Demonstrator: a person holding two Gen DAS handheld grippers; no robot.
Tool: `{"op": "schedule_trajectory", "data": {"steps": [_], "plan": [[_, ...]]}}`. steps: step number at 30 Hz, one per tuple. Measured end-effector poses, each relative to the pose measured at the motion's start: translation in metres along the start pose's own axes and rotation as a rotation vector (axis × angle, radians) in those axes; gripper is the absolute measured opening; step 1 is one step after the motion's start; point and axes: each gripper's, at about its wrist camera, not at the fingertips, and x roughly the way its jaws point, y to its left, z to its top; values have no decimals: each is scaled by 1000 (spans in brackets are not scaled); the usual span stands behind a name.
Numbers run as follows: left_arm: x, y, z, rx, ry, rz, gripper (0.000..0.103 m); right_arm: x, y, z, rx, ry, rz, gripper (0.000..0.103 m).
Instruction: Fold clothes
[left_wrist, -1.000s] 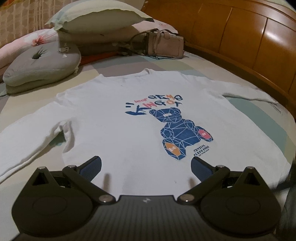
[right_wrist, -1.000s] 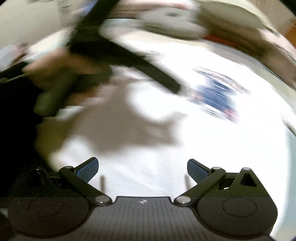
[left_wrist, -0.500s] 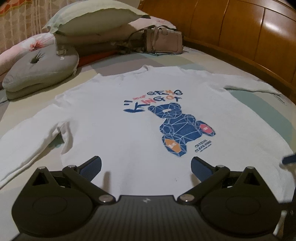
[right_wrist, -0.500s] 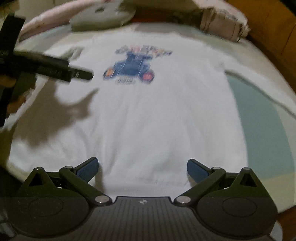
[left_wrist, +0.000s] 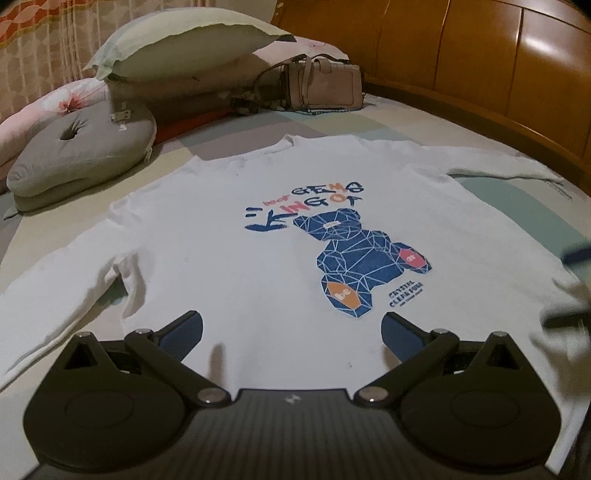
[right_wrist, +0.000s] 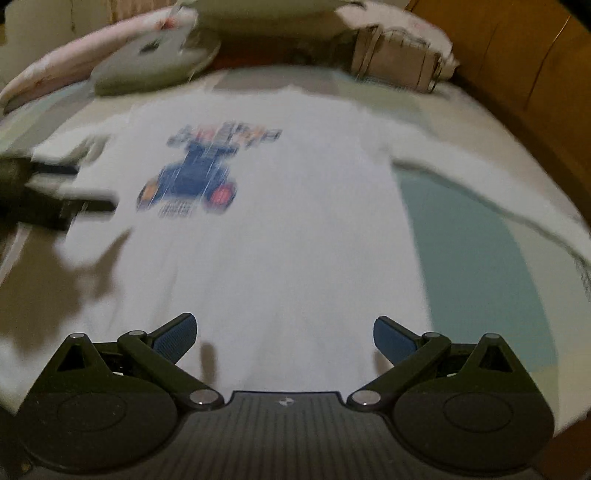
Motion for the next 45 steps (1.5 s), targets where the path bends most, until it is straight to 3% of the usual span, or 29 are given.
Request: {"op": "schedule_trajectory", "data": {"steps": [3, 7, 11, 17, 27, 33, 45], "plan": [[3, -1, 0, 3, 5, 2, 102, 15, -11, 20, 24, -33, 3, 103], [7, -2, 1, 6, 7, -9, 102, 42, -26, 30, 84, -13, 14, 103], [10, -2, 1, 13, 14, -2, 102, 51, -40, 15, 128, 5, 3, 103], [12, -1, 2, 8, 14, 15, 102, 35, -38, -2, 86, 18, -14, 103], [10, -8, 1, 29, 11, 8, 102, 8, 10, 20, -62, -50, 126, 103], [9, -12, 0, 44, 13, 9, 102, 18, 49, 24, -150, -39, 212, 103], [9, -10, 0, 42, 10, 4, 102, 37, 56, 7, -156, 46, 165, 103]]}}
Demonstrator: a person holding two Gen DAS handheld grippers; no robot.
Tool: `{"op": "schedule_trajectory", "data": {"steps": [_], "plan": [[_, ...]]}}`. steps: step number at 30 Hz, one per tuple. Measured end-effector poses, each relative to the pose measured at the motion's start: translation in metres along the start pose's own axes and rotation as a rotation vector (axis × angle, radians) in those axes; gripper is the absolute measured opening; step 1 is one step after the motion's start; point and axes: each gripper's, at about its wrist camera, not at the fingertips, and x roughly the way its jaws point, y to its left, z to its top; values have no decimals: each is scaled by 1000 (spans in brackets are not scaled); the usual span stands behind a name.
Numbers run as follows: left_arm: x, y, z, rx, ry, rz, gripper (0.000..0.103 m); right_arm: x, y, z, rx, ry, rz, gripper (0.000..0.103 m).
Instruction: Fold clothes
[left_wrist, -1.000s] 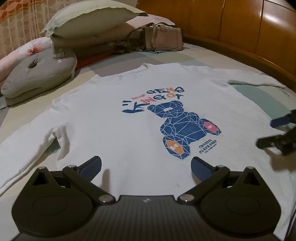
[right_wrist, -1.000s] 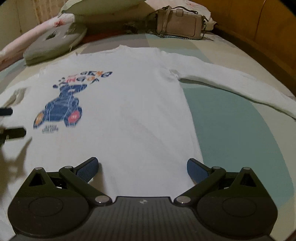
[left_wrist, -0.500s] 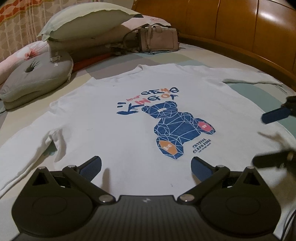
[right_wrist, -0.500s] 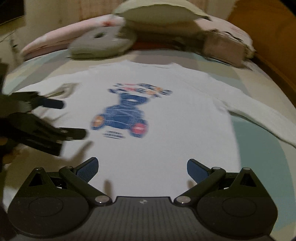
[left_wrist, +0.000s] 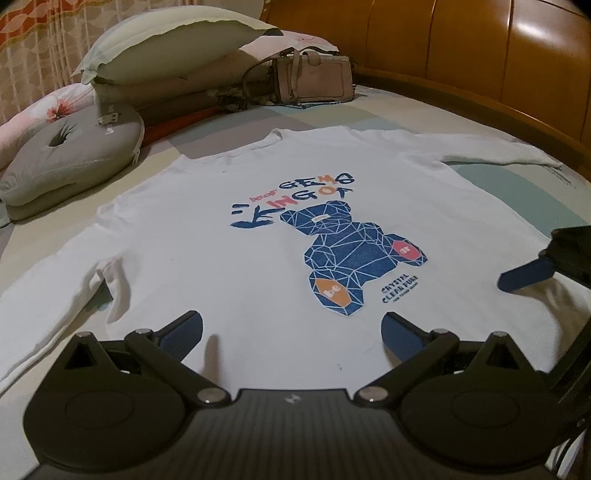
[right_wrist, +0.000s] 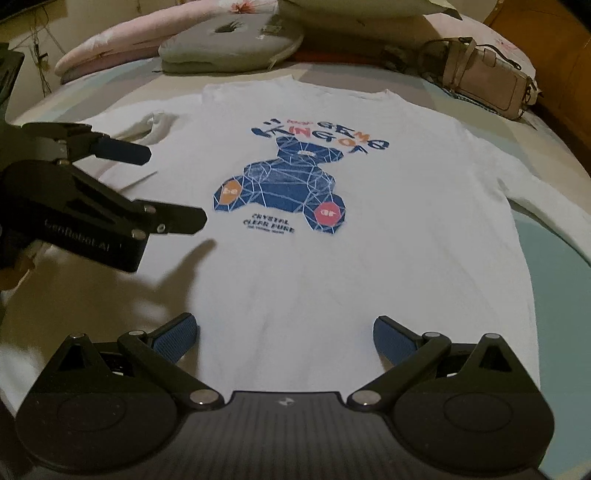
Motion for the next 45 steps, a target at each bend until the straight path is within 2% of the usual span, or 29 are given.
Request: {"op": "schedule_trajectory", "data": {"steps": [14, 18, 22, 25, 28, 31, 36, 38, 45], "plan": [[-3, 3, 0, -13, -6, 3, 102, -45, 10, -41, -13, 77, -63, 103], [-3, 2, 0, -13, -7, 5, 102, -56, 19, -54, -18, 99, -40, 103], [-5, 1, 0, -12, -8, 6, 102, -61, 26, -58, -24, 62, -64, 103], [-4, 1, -1, -11, -8, 6, 102, -63, 24, -50, 0, 19, -30, 103], [-3, 1, -1, -11, -2, 8, 102, -58, 17, -42, 11, -28, -23, 103], [-1, 1, -1, -10, 3, 9, 102, -44, -4, -38, 90, -32, -20, 103], [0, 3, -1, -13, 8, 11, 102, -36, -45, -48, 226, -40, -122, 103], [1, 3, -1, -16, 9, 12, 102, -40, -52, -51, 260, -53, -126, 103], [2, 3, -2, -10, 14, 15, 102, -42, -55, -35, 224, -108, -106, 103]]}}
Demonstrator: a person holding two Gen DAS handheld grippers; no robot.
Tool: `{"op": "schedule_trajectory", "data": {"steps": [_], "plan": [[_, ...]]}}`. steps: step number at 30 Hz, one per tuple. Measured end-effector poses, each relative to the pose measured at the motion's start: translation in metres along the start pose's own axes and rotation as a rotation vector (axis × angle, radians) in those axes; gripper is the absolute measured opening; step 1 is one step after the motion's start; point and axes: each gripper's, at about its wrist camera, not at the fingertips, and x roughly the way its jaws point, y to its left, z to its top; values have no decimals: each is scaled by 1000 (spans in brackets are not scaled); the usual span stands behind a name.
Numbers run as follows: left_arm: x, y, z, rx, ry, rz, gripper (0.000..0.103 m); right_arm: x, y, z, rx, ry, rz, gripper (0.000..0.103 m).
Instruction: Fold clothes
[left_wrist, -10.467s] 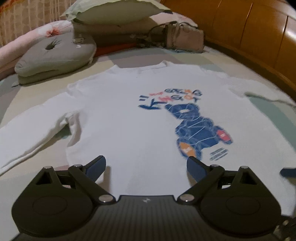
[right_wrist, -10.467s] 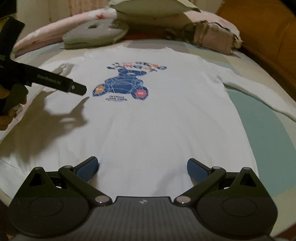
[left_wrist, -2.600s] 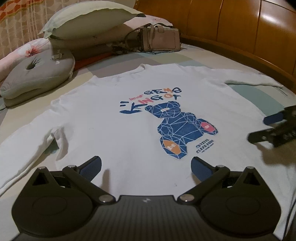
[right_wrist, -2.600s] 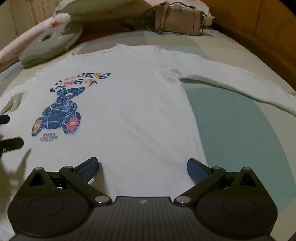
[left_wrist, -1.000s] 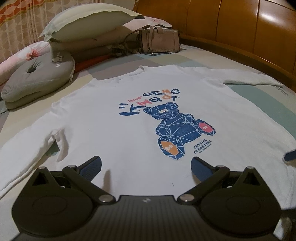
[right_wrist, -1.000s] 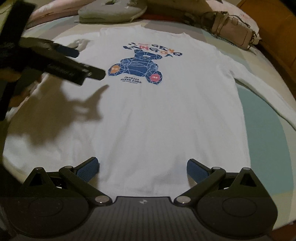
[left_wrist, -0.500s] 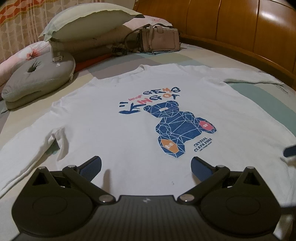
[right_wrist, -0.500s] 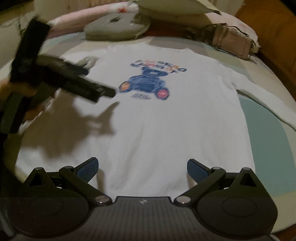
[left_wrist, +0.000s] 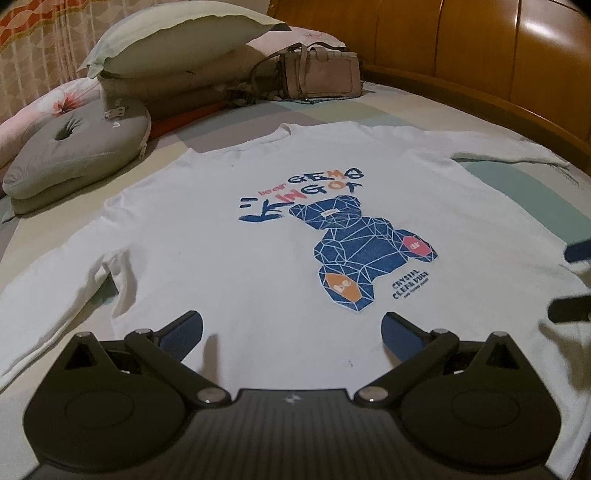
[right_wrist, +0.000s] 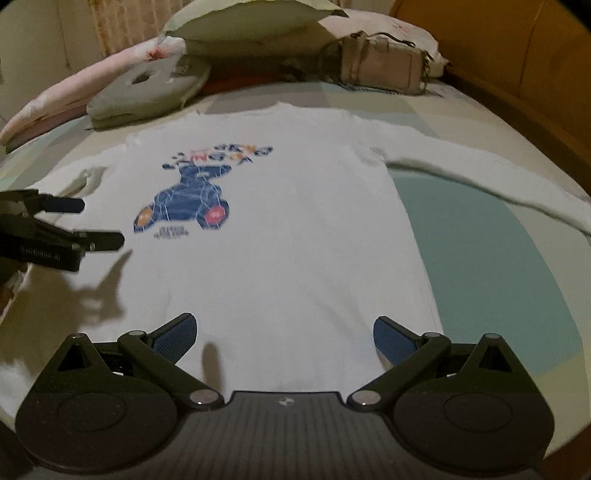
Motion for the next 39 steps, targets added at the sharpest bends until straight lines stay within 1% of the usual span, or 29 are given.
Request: {"op": "schedule_trajectory", "data": {"steps": [2, 4, 5, 7, 9, 13, 15, 19, 22, 25, 28, 31, 33, 35, 36, 39], "plan": [[0, 0, 0, 2, 2, 1, 102, 7, -2, 5, 0, -1, 16, 103], [0, 0, 0, 0, 2, 0, 102, 17, -7, 8, 17, 21, 20, 103], [0, 1, 0, -2, 2, -1, 102, 21, -10, 9, 25, 30, 0, 103], [0, 2, 0, -5, 0, 0, 102, 29, -17, 9, 38, 39, -73, 103], [-1, 3, 1, -12, -3, -1, 102, 28, -21, 9, 66, 33, -131, 103], [-1, 5, 2, -21, -5, -3, 102, 10, -10, 7, 40, 19, -101, 103], [-1, 4, 2, -17, -7, -1, 102, 0, 2, 5, -10, 16, -88, 103], [-3, 3, 2, -13, -12, -1, 102, -20, 31, 0, -77, 24, 10, 103], [-6, 4, 2, -16, -17, -2, 102, -28, 58, -5, -121, 37, 129, 103], [-8, 6, 2, -22, -20, -3, 102, -24, 85, -11, -155, 72, 228, 103], [-9, 8, 3, -27, -21, -2, 102, -15, 108, -20, -184, 116, 292, 103], [-10, 11, 2, -35, -23, -4, 102, -6, 125, -31, -205, 153, 318, 103], [-10, 12, 3, -38, -23, -6, 102, -6, 133, -35, -216, 152, 325, 103], [-10, 11, 3, -39, -24, -9, 102, -9, 137, -36, -220, 160, 370, 103], [-9, 11, 3, -38, -23, -8, 102, -11, 136, -35, -216, 158, 377, 103], [-7, 9, 3, -32, -17, -5, 102, -17, 128, -33, -190, 135, 351, 103]]}}
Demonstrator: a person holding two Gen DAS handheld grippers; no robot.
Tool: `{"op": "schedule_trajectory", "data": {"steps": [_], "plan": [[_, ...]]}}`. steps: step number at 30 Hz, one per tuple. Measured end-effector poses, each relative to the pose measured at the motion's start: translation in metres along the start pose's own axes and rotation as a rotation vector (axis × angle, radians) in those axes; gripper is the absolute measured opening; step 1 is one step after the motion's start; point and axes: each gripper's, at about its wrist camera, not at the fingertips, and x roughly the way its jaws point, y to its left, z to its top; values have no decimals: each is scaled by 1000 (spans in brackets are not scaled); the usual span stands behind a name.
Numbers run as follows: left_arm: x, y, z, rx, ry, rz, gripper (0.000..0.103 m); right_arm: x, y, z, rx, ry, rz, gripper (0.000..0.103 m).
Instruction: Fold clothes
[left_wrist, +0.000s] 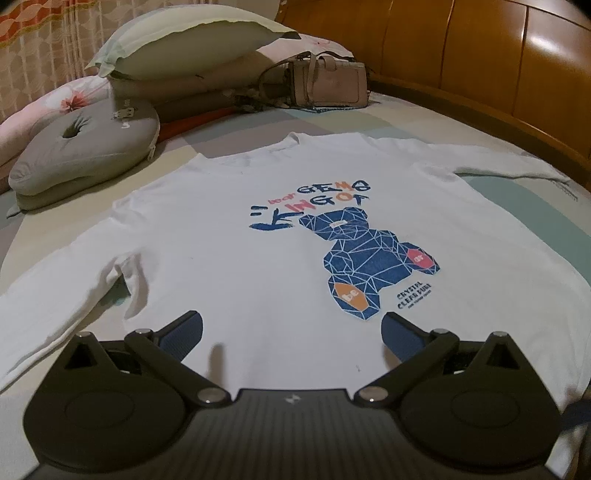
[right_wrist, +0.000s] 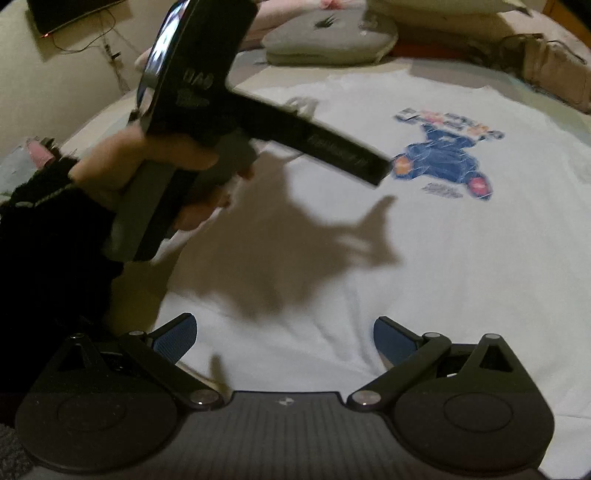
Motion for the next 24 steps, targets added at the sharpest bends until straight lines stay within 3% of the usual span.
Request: {"op": "schedule_trajectory", "data": {"steps": [5, 8, 12, 17, 19, 24], "plan": [[2, -2, 0, 7, 4, 2, 102, -10, 2, -1, 16, -21, 30, 103], [2, -3, -1, 13, 8, 5, 102, -4, 19, 2, -51, -16, 65, 103], [1, -3, -1, 17, 5, 3, 102, 17, 32, 3, -117, 36, -14, 103], [-2, -3, 0, 13, -2, -3, 102, 11, 41, 1, -127, 62, 120, 103], [-2, -3, -1, 12, -2, 0, 102, 5, 40, 3, -144, 46, 69, 103], [-1, -3, 0, 17, 1, -2, 102, -19, -1, 11, -48, -10, -90, 103]]}}
